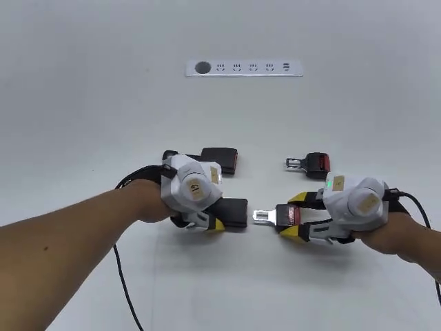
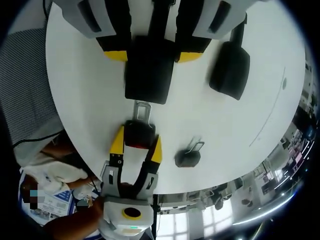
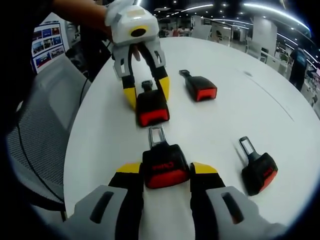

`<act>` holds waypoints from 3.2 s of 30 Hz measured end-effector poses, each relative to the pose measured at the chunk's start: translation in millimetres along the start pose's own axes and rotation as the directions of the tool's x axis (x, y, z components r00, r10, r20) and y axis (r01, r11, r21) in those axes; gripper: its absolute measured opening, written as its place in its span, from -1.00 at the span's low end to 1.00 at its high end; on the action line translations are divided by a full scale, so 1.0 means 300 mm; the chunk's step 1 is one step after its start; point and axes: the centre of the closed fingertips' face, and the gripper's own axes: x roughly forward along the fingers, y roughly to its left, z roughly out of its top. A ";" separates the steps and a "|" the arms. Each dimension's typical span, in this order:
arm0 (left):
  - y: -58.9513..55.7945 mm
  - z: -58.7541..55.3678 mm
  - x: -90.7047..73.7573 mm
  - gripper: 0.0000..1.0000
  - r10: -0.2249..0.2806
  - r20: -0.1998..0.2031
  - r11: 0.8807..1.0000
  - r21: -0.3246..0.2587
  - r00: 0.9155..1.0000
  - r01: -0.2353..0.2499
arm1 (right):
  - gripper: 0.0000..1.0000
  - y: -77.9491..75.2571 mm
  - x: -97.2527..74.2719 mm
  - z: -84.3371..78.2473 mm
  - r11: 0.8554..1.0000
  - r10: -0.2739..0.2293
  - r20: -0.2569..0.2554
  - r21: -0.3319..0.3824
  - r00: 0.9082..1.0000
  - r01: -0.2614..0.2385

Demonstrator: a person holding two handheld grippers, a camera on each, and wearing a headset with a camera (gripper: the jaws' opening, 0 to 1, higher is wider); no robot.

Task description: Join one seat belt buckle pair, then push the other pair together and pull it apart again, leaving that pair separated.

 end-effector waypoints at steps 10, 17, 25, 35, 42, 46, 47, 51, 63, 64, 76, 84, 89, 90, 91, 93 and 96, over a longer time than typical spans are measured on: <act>-0.004 -0.002 -0.007 -0.31 -0.004 -0.004 1.000 0.004 1.000 0.004 | -0.29 0.010 0.033 0.041 1.000 0.009 0.024 -0.002 1.000 -0.009; 0.000 -0.004 -0.003 -0.31 -0.004 -0.015 1.000 -0.001 1.000 0.004 | -0.29 0.017 0.055 0.053 1.000 0.001 0.040 0.012 0.999 -0.002; -0.001 -0.006 -0.005 -0.33 -0.031 -0.046 0.999 0.042 0.998 0.033 | -0.31 0.028 0.072 0.066 1.000 0.005 0.042 0.020 0.999 -0.006; 0.001 -0.008 -0.001 -0.34 -0.042 -0.053 0.997 0.060 0.998 0.045 | -0.31 0.035 0.106 0.090 1.000 0.009 0.049 0.027 0.999 -0.010; 0.001 -0.009 0.000 -0.34 -0.046 -0.050 0.997 0.065 0.998 0.049 | -0.31 0.043 0.108 0.098 0.999 0.011 0.055 0.033 0.998 -0.012; 0.000 -0.008 -0.002 -0.34 -0.052 -0.046 0.996 0.072 0.998 0.055 | -0.31 0.046 0.115 0.105 1.000 0.010 0.047 0.029 0.999 -0.012; 0.000 -0.009 -0.002 -0.34 -0.053 -0.045 0.996 0.074 0.998 0.056 | -0.31 0.047 0.115 0.105 0.999 0.009 0.047 0.030 0.999 -0.011; -0.001 -0.008 -0.003 -0.34 -0.060 -0.049 0.995 0.082 0.997 0.064 | -0.31 0.052 0.127 0.118 0.999 0.006 0.050 0.033 0.999 -0.008; 0.014 -0.004 0.023 -0.33 -0.077 -0.060 0.993 0.090 0.995 0.082 | -0.31 0.043 0.145 0.104 0.999 0.003 0.046 0.035 0.999 -0.005; 0.015 -0.004 0.023 -0.33 -0.080 -0.059 0.992 0.092 0.995 0.085 | -0.31 0.044 0.146 0.105 0.999 0.002 0.044 0.033 0.999 -0.004; 0.014 -0.003 0.010 -0.34 -0.099 -0.012 0.990 0.104 0.995 0.100 | -0.31 0.050 0.144 0.111 1.000 0.016 0.044 0.015 0.999 -0.017; 0.016 -0.009 0.002 -0.34 -0.119 0.040 0.989 0.089 0.992 0.116 | -0.32 0.053 0.137 0.115 0.999 0.034 0.061 -0.007 0.998 -0.033; 0.009 -0.006 -0.005 -0.34 -0.119 0.063 0.990 0.082 0.991 0.114 | -0.33 0.051 0.133 0.115 0.999 0.037 0.078 -0.010 0.996 -0.037; 0.008 -0.006 -0.006 -0.34 -0.119 0.065 0.990 0.084 0.991 0.113 | -0.33 0.053 0.132 0.115 0.999 0.039 0.081 -0.017 0.996 -0.038; 0.007 -0.006 -0.007 -0.34 -0.121 0.066 0.990 0.084 0.990 0.115 | -0.33 0.052 0.133 0.115 0.999 0.042 0.082 -0.021 0.996 -0.040; 0.005 -0.006 -0.009 -0.34 -0.124 0.075 0.990 0.082 0.989 0.118 | -0.33 0.050 0.135 0.114 0.999 0.048 0.082 -0.029 0.995 -0.046; 0.002 -0.011 -0.010 -0.34 -0.122 0.088 0.989 0.091 0.989 0.114 | -0.33 0.052 0.131 0.114 0.998 0.052 0.088 -0.032 0.995 -0.049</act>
